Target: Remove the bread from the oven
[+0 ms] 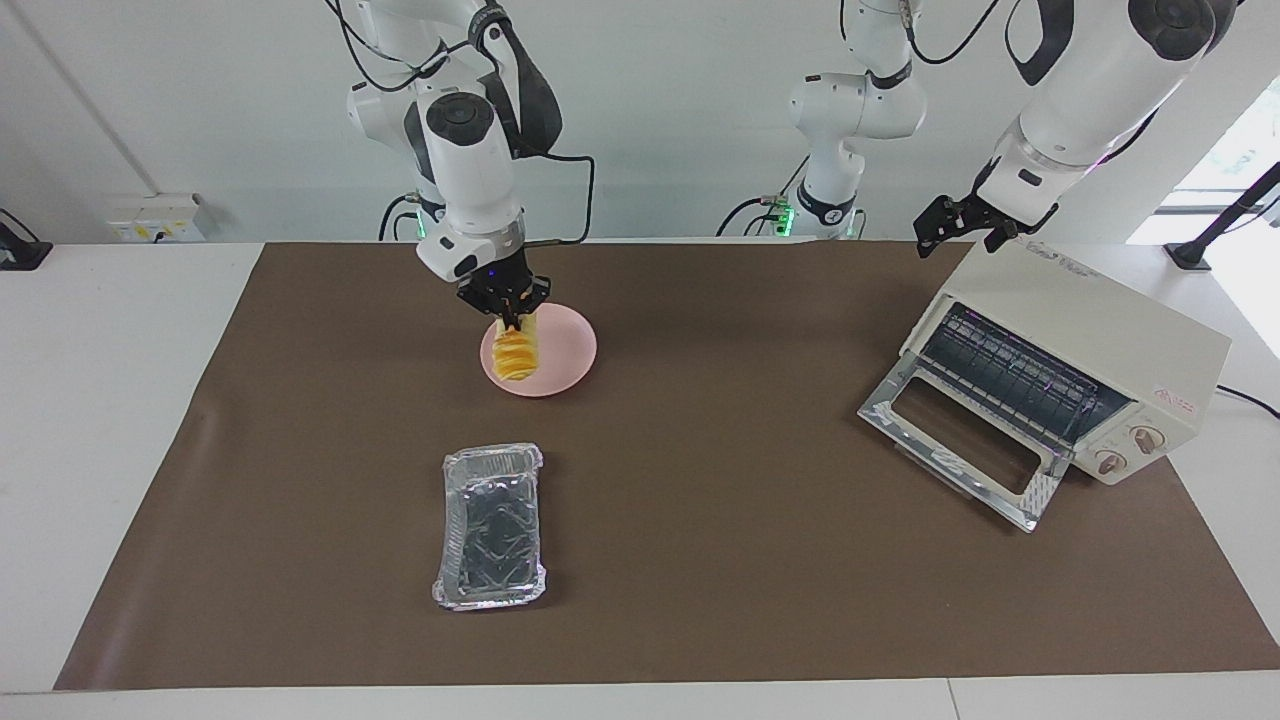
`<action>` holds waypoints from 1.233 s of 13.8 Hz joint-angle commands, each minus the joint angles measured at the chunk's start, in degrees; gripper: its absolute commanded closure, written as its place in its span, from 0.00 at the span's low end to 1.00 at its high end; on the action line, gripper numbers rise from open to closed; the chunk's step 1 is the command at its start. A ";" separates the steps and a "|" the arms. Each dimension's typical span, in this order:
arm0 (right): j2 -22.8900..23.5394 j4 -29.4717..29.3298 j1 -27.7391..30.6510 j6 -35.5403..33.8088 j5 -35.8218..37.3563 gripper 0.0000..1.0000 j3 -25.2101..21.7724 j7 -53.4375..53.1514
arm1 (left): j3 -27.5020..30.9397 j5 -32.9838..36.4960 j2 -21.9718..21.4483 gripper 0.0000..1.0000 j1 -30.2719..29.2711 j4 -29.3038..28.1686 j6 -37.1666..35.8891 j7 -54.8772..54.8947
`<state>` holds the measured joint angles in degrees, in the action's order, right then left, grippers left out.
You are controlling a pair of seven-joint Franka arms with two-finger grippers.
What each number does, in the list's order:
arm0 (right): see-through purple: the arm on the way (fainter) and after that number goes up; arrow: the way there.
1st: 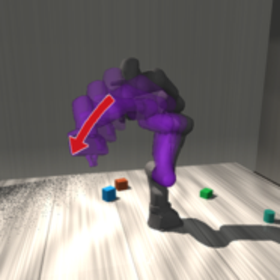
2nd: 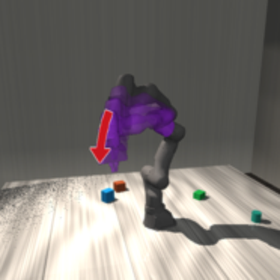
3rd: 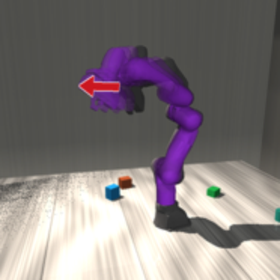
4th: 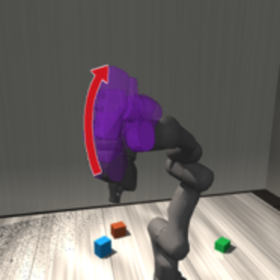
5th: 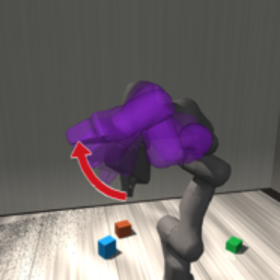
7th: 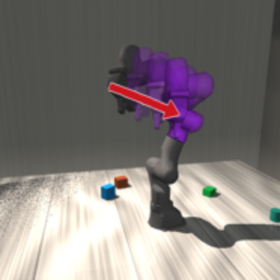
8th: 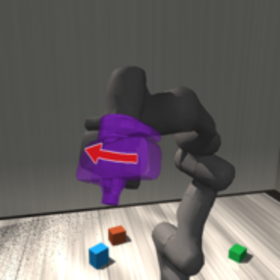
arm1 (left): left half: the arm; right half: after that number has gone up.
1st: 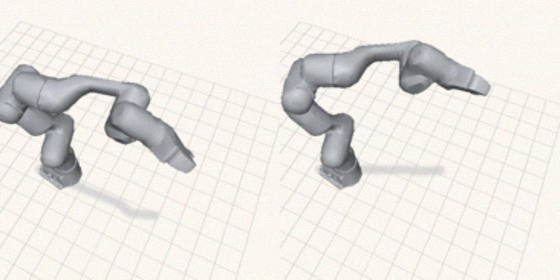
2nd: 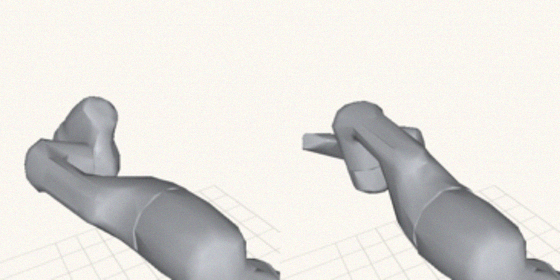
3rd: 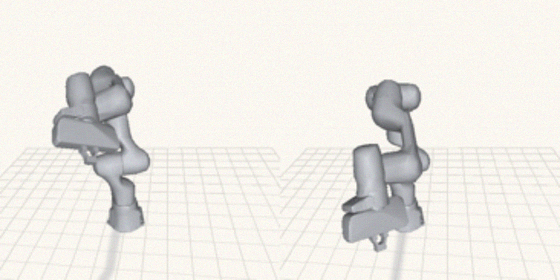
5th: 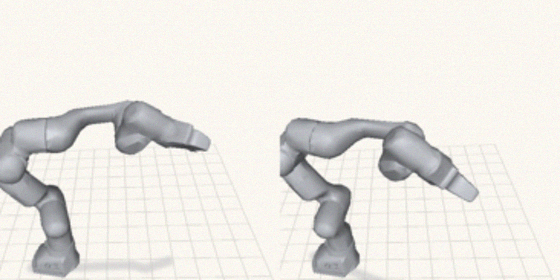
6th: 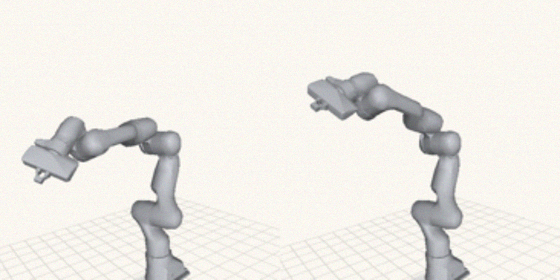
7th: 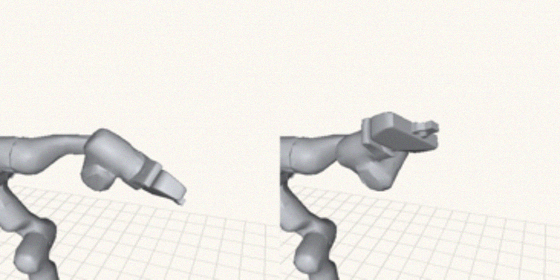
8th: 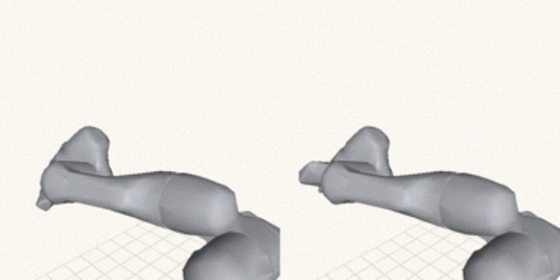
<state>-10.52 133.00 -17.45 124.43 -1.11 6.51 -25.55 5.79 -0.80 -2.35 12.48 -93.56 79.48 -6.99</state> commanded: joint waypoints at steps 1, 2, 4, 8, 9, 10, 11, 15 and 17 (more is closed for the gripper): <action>-4.07 9.46 -2.41 8.18 -1.00 1.00 -0.01 -2.84 | 0.10 -0.26 -0.90 0.00 -0.17 -0.66 0.77 0.14; -3.46 9.99 -2.50 9.85 -1.00 1.00 -0.01 -2.84 | 0.10 -0.26 -0.90 0.00 -0.17 -0.74 0.77 0.14; 0.04 10.26 -2.50 14.24 -1.00 1.00 -0.01 -2.84 | 0.10 -0.26 -0.90 0.00 -0.17 -0.75 0.77 0.14; 4.28 10.26 -2.41 19.27 -1.00 1.00 -0.10 -2.75 | 0.10 -0.26 -0.90 0.00 -0.17 -0.75 0.77 0.14; 4.28 10.26 -2.41 19.27 -1.00 1.00 -0.01 -2.41 | 0.10 -0.26 -0.90 0.00 -0.17 -0.75 0.77 0.14; 4.37 10.26 -2.41 19.27 -0.92 1.00 -0.10 -2.23 | 0.10 -0.26 -0.90 0.00 -0.17 -0.66 0.77 0.14; 4.37 10.26 -2.41 19.27 -0.92 1.00 -0.10 -2.23 | 0.10 -0.26 -0.90 0.00 -0.17 -0.66 0.77 0.14; 4.37 9.21 -2.50 18.57 -0.92 0.00 -0.01 -2.40 | 0.10 -0.26 -0.90 0.00 -0.17 -0.66 0.77 0.05; 4.29 4.93 -1.89 14.12 -0.92 0.00 -0.10 -2.49 | 0.10 -0.26 -0.90 0.00 -0.17 -0.75 0.77 0.14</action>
<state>-5.77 141.87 -20.11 142.77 -1.11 6.33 -28.17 5.79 -0.80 -2.35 12.48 -93.56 79.48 -6.99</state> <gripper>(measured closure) 0.388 0.000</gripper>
